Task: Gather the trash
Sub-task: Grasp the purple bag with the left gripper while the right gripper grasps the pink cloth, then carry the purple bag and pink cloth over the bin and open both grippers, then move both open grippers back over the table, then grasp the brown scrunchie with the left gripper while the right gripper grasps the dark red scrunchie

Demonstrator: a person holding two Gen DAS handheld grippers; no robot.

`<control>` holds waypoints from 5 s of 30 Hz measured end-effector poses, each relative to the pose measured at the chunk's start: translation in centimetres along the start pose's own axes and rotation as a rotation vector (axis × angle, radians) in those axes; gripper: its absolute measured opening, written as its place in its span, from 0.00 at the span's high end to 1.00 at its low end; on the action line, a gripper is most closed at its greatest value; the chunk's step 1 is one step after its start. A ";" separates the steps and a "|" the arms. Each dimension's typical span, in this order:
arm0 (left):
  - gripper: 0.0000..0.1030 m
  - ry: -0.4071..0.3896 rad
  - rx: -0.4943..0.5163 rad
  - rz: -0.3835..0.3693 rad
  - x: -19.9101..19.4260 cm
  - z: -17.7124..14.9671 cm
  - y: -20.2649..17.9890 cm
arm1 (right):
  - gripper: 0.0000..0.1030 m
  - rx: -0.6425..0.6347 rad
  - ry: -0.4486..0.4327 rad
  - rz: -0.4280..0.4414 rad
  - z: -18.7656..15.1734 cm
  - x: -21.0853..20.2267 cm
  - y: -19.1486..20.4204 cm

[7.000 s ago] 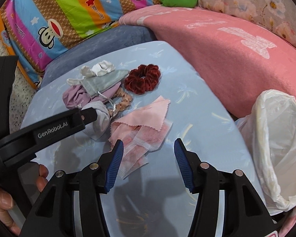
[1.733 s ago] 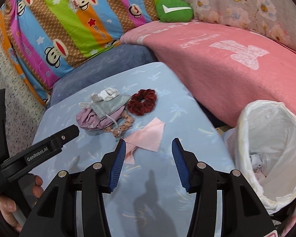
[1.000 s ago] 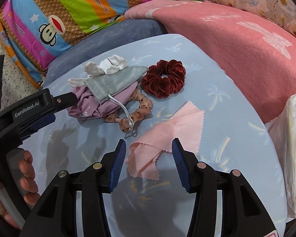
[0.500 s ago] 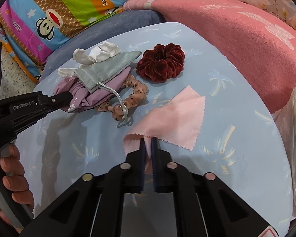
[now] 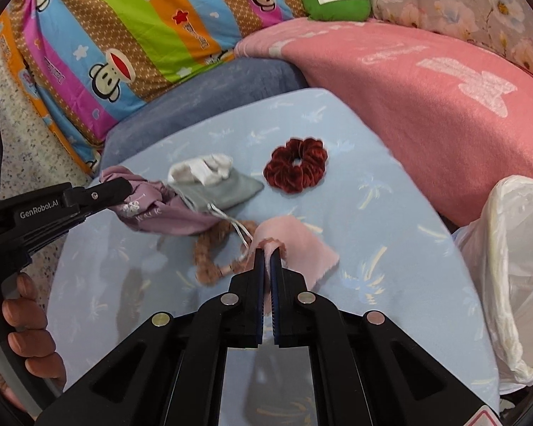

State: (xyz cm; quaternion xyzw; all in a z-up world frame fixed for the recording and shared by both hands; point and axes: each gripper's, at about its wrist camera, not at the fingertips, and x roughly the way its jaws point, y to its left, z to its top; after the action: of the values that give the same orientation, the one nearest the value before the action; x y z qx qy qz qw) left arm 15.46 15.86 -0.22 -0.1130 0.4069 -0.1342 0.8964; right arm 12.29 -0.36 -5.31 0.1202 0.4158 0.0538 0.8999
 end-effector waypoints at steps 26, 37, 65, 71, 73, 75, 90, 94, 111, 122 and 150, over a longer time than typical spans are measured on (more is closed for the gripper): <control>0.97 -0.055 0.267 -0.161 -3.5 -2.0 -15.8 | 0.96 0.151 -0.229 -0.071 0.2 -13.4 -9.7; 0.97 0.011 0.387 -0.225 -1.6 -4.4 -22.5 | 0.96 0.277 -0.253 -0.148 -1.6 -15.8 -17.0; 0.55 0.073 0.430 -0.242 2.0 -6.9 -27.4 | 0.80 0.402 -0.216 -0.234 -3.9 -15.2 -24.3; 0.54 0.075 0.406 -0.219 2.1 -6.6 -26.1 | 0.73 0.382 -0.221 -0.235 -3.6 -15.1 -23.6; 0.54 0.077 0.394 -0.215 2.0 -6.5 -25.5 | 0.68 0.377 -0.223 -0.238 -3.4 -15.0 -23.3; 0.54 0.076 0.382 -0.210 1.9 -6.3 -25.0 | 0.66 0.372 -0.222 -0.237 -3.2 -15.0 -23.1; 0.54 0.070 0.318 -0.183 1.8 -5.8 -21.8 | 0.61 0.349 -0.136 -0.269 -3.3 -12.2 -22.6; 0.54 0.074 0.312 -0.176 1.8 -6.1 -21.2 | 0.61 0.342 -0.086 -0.299 -4.9 -10.8 -23.1; 0.54 0.116 0.289 -0.148 2.3 -8.0 -19.1 | 0.58 0.263 -0.004 -0.334 -11.1 -12.0 -21.0; 0.34 0.095 0.225 -0.074 2.3 -7.4 -15.6 | 0.58 0.197 -0.115 -0.283 -6.1 -13.4 -17.9; 0.65 0.213 -0.007 0.103 8.4 -5.3 0.5 | 0.58 0.041 -0.012 -0.114 1.7 -0.6 -5.1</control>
State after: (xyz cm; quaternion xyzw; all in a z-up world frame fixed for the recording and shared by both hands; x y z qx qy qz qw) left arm 16.83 13.03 -9.69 -0.0804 0.5055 -0.0976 0.8535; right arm 13.17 -5.71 -5.11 0.1149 0.4177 -0.0067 0.9013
